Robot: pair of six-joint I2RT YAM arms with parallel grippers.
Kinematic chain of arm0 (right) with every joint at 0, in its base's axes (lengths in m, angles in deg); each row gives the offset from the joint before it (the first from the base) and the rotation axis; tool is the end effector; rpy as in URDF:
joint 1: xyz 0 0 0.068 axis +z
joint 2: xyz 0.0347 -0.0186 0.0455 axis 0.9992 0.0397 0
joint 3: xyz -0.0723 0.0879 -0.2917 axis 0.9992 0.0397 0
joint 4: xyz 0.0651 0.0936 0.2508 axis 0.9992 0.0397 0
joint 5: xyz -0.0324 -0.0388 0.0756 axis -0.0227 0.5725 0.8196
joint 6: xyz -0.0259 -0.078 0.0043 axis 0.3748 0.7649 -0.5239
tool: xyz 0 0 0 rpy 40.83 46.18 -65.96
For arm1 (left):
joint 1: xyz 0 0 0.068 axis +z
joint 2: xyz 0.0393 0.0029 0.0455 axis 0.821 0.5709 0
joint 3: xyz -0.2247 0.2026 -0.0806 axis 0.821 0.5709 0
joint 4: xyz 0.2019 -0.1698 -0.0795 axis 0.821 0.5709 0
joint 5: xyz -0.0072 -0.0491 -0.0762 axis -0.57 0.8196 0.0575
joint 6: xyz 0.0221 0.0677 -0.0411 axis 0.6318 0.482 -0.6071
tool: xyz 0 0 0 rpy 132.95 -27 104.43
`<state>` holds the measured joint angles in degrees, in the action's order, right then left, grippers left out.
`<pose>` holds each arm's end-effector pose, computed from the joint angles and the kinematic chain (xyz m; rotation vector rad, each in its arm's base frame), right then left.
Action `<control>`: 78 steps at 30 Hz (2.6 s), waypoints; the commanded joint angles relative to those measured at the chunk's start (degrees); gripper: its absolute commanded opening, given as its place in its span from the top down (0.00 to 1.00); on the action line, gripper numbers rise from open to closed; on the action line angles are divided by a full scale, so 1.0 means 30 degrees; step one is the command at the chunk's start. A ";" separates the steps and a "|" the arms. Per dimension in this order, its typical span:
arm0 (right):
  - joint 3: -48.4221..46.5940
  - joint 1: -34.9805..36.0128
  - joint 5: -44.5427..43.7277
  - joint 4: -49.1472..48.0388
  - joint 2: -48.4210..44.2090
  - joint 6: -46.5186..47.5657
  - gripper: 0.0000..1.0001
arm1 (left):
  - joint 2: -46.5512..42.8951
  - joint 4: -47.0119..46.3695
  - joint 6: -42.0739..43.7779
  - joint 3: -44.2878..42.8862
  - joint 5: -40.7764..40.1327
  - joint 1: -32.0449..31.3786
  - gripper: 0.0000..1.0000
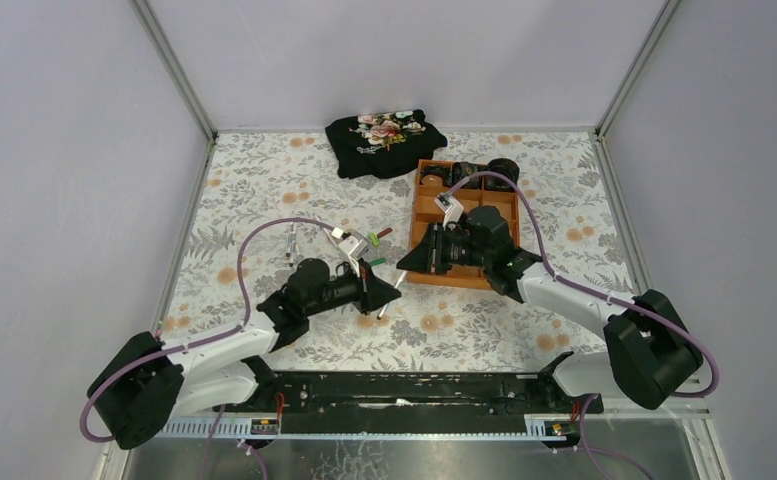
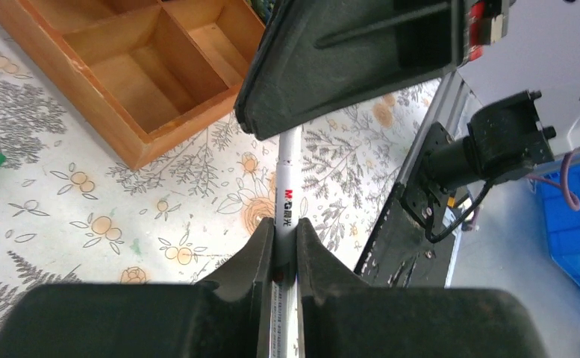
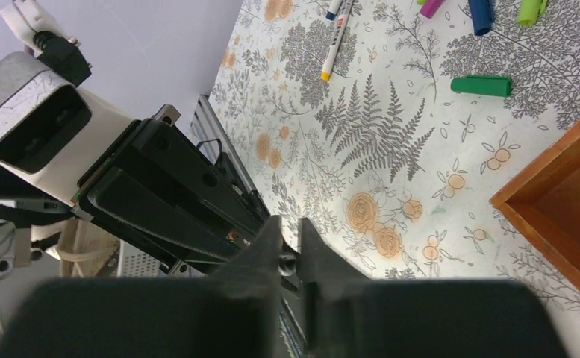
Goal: Insert the pens into the pen caps
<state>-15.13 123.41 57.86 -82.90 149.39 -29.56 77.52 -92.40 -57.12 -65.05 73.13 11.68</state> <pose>0.2370 0.2195 0.2631 -0.2852 2.0858 1.4775 0.1613 -0.1878 0.2185 0.5619 1.8726 -1.1645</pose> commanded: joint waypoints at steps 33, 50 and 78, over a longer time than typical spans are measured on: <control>-2.1759 0.5949 -1.6125 1.6670 1.6447 1.1688 0.59 | -0.3952 1.4187 0.5031 -0.8016 -0.4222 1.2744 1.00; -2.7199 0.5374 -1.6159 1.8763 2.0774 1.2799 0.59 | -0.4181 1.4177 0.4945 -0.8017 -0.4065 1.2744 1.00; -1.5780 0.3354 -1.1562 1.3523 0.8508 0.5626 1.00 | -0.5779 1.0866 0.0513 -0.4471 0.3014 0.9380 1.00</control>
<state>-67.74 134.29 21.01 -34.77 188.84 -4.30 60.25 -51.33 -53.32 -79.28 71.09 40.94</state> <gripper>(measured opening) 0.035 0.077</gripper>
